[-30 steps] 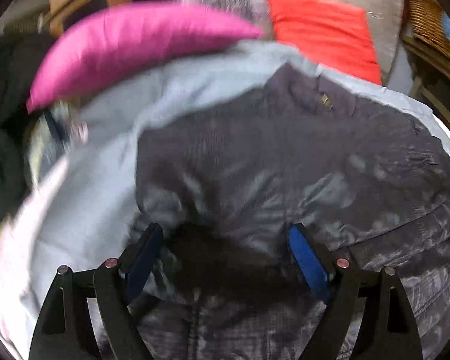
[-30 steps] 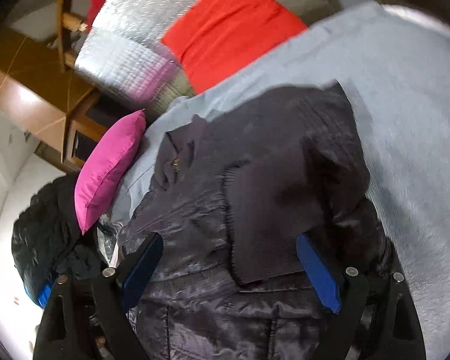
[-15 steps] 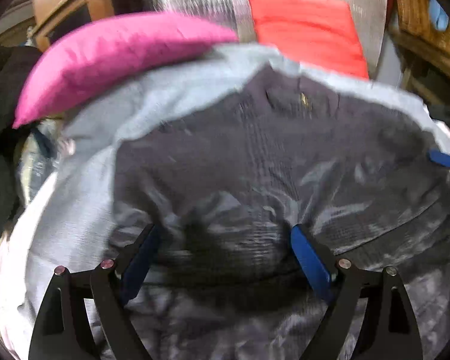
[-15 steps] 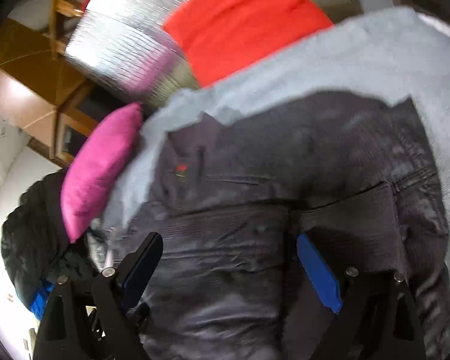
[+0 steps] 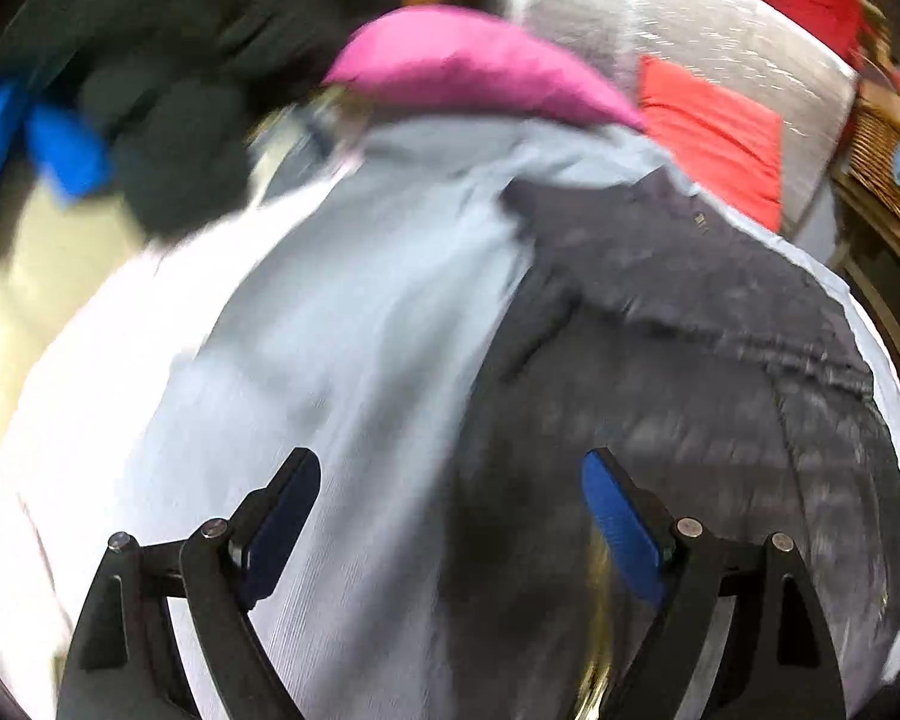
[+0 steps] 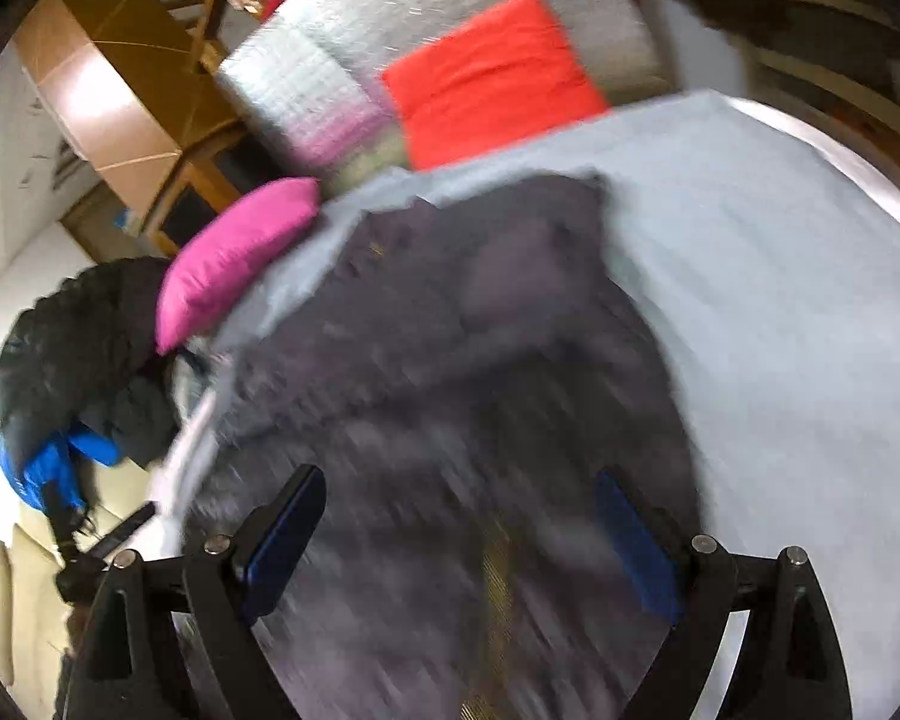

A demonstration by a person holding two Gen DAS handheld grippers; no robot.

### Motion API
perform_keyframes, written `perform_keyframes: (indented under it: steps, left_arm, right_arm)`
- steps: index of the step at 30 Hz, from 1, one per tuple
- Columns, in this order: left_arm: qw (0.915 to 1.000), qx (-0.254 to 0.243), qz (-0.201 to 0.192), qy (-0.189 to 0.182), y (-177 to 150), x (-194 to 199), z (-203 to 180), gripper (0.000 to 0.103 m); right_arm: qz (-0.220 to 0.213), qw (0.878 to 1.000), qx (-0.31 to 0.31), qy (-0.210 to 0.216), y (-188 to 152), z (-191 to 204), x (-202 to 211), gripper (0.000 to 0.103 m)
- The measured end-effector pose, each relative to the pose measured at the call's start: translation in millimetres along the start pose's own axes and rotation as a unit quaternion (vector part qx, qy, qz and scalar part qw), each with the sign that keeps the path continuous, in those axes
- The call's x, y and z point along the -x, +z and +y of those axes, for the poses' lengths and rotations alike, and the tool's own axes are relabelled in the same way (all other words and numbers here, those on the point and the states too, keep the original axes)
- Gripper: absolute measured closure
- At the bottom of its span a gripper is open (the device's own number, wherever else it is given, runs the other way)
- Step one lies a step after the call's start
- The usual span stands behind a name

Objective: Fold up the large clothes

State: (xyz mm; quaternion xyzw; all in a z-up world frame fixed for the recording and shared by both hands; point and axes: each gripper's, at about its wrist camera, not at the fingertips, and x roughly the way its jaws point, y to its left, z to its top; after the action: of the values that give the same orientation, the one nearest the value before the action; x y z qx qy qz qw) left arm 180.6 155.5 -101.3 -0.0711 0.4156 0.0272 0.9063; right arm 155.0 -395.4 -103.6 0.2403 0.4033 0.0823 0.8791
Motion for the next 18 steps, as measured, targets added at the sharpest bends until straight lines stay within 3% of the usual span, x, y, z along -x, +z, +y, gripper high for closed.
perform_keyframes:
  steps: [4,8,18]
  left_arm:
    - [0.9988,0.028,0.039,-0.012,-50,8,20,0.014]
    - [0.9984,0.027,0.049,-0.010,-74,13,15,0.014]
    - [0.9966,0.029,0.070,-0.031,-102,17,5,0.014]
  right_arm:
    - [0.001,0.999,-0.029,-0.044,-58,-38,37,0.010]
    - [0.008,0.996,-0.069,-0.049,-100,-64,59,0.010]
    - [0.013,0.998,-0.065,-0.025,-135,-51,58,0.010]
